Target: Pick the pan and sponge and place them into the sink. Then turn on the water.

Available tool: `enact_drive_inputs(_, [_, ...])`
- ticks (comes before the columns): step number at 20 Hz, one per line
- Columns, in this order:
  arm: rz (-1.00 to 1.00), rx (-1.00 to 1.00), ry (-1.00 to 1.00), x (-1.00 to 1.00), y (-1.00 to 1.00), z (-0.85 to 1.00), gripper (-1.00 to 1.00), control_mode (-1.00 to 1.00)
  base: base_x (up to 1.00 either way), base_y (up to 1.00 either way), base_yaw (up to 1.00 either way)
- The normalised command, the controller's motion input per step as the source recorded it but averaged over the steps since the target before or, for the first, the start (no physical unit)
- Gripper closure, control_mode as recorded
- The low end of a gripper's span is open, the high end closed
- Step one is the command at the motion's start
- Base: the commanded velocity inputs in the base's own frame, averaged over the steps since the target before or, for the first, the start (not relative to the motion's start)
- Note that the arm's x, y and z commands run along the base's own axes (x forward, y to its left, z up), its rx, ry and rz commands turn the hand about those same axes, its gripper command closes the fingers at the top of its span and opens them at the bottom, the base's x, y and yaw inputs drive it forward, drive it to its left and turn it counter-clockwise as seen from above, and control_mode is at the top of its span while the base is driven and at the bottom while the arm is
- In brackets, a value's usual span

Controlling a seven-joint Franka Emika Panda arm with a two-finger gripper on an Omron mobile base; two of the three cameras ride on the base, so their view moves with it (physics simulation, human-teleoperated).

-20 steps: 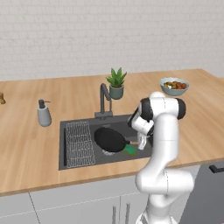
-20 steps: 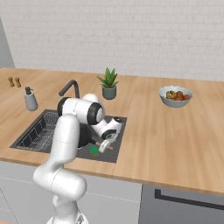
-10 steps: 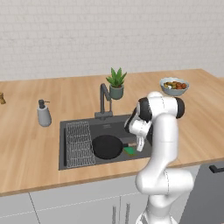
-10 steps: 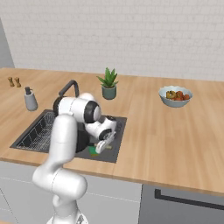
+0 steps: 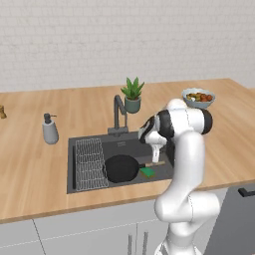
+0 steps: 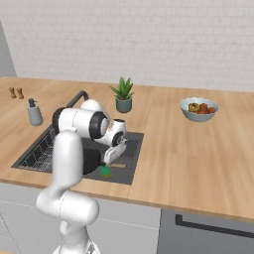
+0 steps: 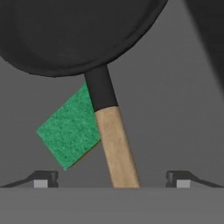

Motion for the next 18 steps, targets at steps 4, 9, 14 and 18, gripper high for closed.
enact_drive_inputs(4, [0.03, 0.10, 0.00, -0.07, -0.13, 0.78, -1.00, -1.00, 0.00, 0.00, 0.00])
enact_drive_inputs(9, [0.00, 0.04, 0.00, -0.20, -0.17, 0.85, -1.00, -1.00, 0.00, 0.00, 0.00])
enact_drive_inputs(14, [-0.01, 0.00, 0.03, -0.32, -0.17, 0.75, -1.00, -1.00, 0.00, 0.00, 0.00])
enact_drive_inputs(18, [-0.04, 0.00, 0.05, -0.21, -0.07, 0.82, -1.00, -1.00, 0.00, 0.00, 0.00])
